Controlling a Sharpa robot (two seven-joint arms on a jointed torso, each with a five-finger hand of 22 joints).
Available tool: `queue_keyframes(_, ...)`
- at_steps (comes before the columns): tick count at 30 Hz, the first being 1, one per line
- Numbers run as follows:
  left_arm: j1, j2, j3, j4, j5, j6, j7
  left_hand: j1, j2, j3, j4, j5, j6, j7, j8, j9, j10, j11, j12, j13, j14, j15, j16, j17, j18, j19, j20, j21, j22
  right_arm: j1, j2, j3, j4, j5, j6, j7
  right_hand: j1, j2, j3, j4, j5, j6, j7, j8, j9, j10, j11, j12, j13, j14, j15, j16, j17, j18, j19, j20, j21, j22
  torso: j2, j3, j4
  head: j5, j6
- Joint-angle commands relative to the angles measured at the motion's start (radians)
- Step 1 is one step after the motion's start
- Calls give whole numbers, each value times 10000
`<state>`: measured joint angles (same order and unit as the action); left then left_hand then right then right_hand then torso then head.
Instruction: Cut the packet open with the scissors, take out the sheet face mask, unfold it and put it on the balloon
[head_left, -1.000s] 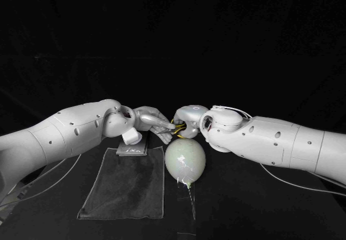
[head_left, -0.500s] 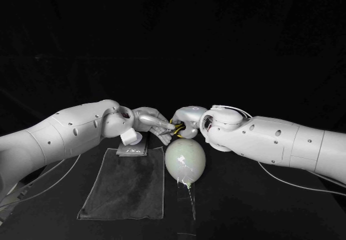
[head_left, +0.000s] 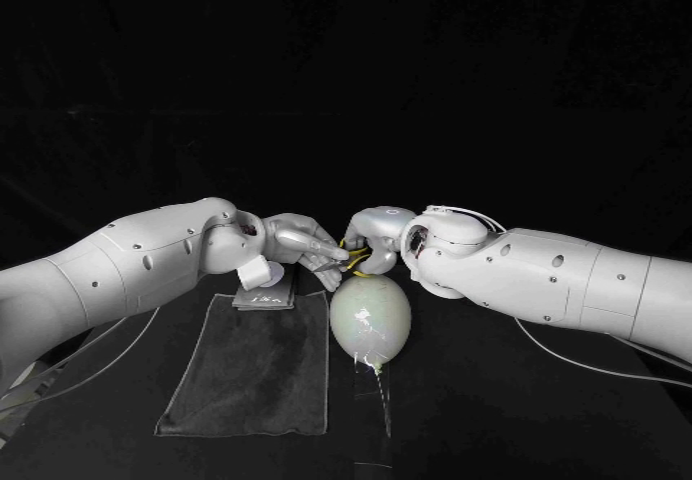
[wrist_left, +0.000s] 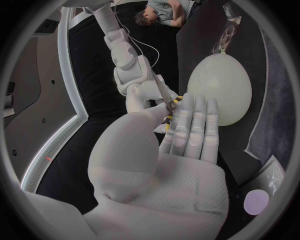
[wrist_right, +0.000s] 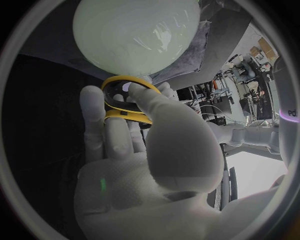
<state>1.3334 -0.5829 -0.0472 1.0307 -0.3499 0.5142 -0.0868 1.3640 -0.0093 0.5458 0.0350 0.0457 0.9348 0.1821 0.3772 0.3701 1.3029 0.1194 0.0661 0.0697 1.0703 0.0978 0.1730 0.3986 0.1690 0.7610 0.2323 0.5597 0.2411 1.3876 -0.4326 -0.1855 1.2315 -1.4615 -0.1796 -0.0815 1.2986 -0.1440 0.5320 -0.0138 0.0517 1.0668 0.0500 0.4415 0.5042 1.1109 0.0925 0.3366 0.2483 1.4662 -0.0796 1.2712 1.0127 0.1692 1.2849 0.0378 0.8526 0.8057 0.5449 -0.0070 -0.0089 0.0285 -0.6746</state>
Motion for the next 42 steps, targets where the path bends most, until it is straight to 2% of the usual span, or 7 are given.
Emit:
queue_keyframes(1,134,248,137,342,777,893,1285,118,105,868,-944,29,82,-142,33,4,58,-132,37,8,-10,-83,-56,8,78,-61,1,26,12,-110,200,-49,236,-94,399,386,-788,644,13,596,-9,31,-122,369,322,3903,-1262,932,433,13,-127,-38,-17,-182,77,-146,46,95,-1,8,-3,-23,-17)
queue_keyframes(14,137,165,137,307,973,868,1203,110,88,861,-973,29,85,-132,32,19,51,-127,29,5,-10,-82,-62,13,75,-82,0,53,29,-102,39,-48,536,-458,925,-533,-1170,1404,-361,2320,-29,158,-484,1276,1495,3903,-1602,4041,3423,55,-407,-95,-16,-292,504,-423,249,505,-13,10,-11,-37,-14)
queue_keyframes(17,138,160,137,307,1012,877,1219,108,87,861,-974,29,85,-131,32,21,51,-126,28,4,-10,-81,-63,13,74,-85,1,55,31,-84,1,-49,617,-380,852,-545,-875,1912,63,2324,-26,-515,-171,709,1328,3095,-1351,2528,2101,55,-221,-105,-23,-71,-164,-325,-1344,-987,-15,11,-14,-25,3)
queue_keyframes(18,138,159,136,308,1019,871,1227,106,87,860,-974,29,86,-130,32,22,50,-125,28,4,-10,-81,-63,14,74,-87,1,57,32,-78,-4,-49,635,-338,810,-528,-724,1979,358,2311,-51,-1487,308,-72,1016,1903,-900,1548,1716,53,99,-109,-32,-147,-271,-148,-1570,-1132,-15,11,-14,-25,3)
queue_keyframes(23,138,152,136,311,1084,824,1268,74,115,857,-958,27,83,-123,28,36,50,-116,24,1,-11,-72,-70,19,65,-108,11,75,44,-60,-30,-50,691,-161,526,-377,-208,1858,1096,1870,-29,-2461,1079,-1333,392,573,-171,-625,535,43,712,-44,6,-214,-193,233,-1769,-1204,-6,14,-13,-33,27)
queue_keyframes(39,137,101,135,249,1198,561,1686,-89,249,748,-844,23,85,-156,69,154,110,-134,43,9,39,-75,-66,65,72,-153,51,126,68,-24,-158,-48,840,1187,373,323,504,1837,2822,398,-31,-3170,1420,-2299,-297,-1024,342,-2753,-1140,7,1139,60,18,-22,-415,581,-2535,-1795,-14,6,-15,-18,83)
queue_keyframes(42,137,88,134,242,1184,571,1737,-99,262,731,-840,23,88,-166,82,176,125,-142,48,11,51,-81,-62,72,78,-149,54,132,69,-3,-172,-47,818,1530,453,474,-421,1186,1909,1014,-36,-2978,1372,-2207,-275,-828,379,-2700,-1225,-7,1141,79,22,-84,-399,711,-2561,-1802,-11,2,-14,-19,104)
